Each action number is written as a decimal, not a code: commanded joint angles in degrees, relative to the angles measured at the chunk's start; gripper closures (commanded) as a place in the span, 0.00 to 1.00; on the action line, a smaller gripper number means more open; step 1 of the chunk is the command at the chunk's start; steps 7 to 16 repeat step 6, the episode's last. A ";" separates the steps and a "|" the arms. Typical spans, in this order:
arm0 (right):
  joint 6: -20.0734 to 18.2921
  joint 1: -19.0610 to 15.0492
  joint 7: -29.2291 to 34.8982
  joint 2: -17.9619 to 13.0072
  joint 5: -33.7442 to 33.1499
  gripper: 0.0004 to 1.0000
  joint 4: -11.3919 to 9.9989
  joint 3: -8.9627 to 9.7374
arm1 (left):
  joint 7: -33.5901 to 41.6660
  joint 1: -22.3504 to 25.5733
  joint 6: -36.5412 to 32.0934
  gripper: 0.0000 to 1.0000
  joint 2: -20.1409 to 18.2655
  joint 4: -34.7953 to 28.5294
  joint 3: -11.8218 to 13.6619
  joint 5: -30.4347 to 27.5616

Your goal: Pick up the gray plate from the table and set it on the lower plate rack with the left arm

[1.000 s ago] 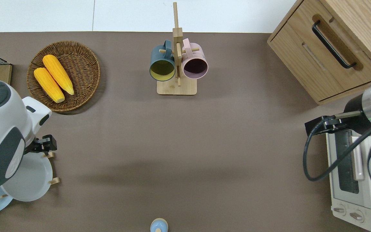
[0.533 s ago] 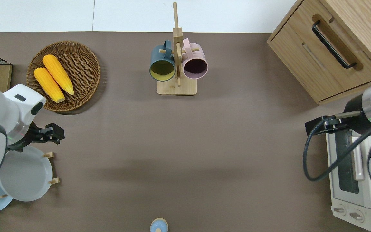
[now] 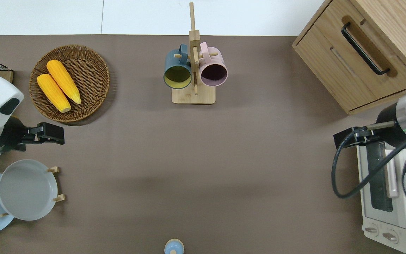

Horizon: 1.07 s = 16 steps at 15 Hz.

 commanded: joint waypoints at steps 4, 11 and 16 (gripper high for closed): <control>-0.70 -1.32 0.68 -0.12 -0.28 0.02 0.41 1.21 | 3.90 0.44 3.33 0.00 0.57 1.51 -0.63 -1.36; -0.62 -1.32 0.68 -0.12 -0.28 0.02 0.41 1.13 | 5.14 0.27 3.42 0.00 0.74 1.51 -0.63 -0.84; -0.62 -1.32 0.68 -0.12 -0.28 0.02 0.41 1.13 | 5.14 0.27 3.42 0.00 0.74 1.51 -0.63 -0.84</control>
